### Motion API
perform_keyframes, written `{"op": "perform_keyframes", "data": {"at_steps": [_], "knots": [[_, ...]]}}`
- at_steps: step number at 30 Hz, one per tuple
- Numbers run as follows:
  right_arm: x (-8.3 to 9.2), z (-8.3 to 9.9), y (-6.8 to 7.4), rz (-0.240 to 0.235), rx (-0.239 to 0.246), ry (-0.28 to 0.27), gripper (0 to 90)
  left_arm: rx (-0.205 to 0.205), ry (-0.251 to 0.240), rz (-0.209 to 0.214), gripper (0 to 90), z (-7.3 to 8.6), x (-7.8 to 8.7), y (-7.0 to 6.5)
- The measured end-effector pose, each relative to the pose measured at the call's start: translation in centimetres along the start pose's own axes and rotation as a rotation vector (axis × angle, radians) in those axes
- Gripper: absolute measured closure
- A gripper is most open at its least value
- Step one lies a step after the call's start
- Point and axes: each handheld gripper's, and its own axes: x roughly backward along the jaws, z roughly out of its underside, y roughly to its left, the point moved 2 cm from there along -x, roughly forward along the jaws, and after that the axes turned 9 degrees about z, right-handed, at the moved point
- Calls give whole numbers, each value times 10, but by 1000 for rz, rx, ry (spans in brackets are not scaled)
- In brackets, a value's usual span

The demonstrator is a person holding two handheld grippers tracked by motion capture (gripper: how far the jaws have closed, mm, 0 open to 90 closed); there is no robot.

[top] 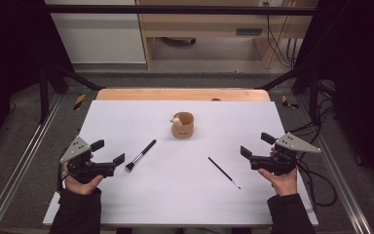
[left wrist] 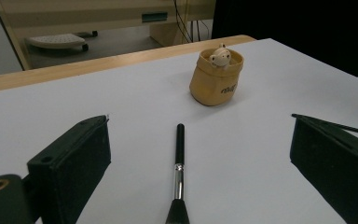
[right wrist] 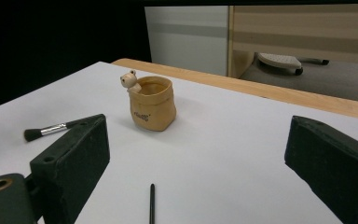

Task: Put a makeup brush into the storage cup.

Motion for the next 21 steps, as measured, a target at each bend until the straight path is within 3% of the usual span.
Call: {"op": "perform_keyframes", "data": {"at_steps": [10,21], "knots": [[1,0,0,9,7,17,76,6,9,0,42,4,-2,1],[-6,-1,10,4,52,68,82,-2,33,7,42,7,-9,-1]]}}
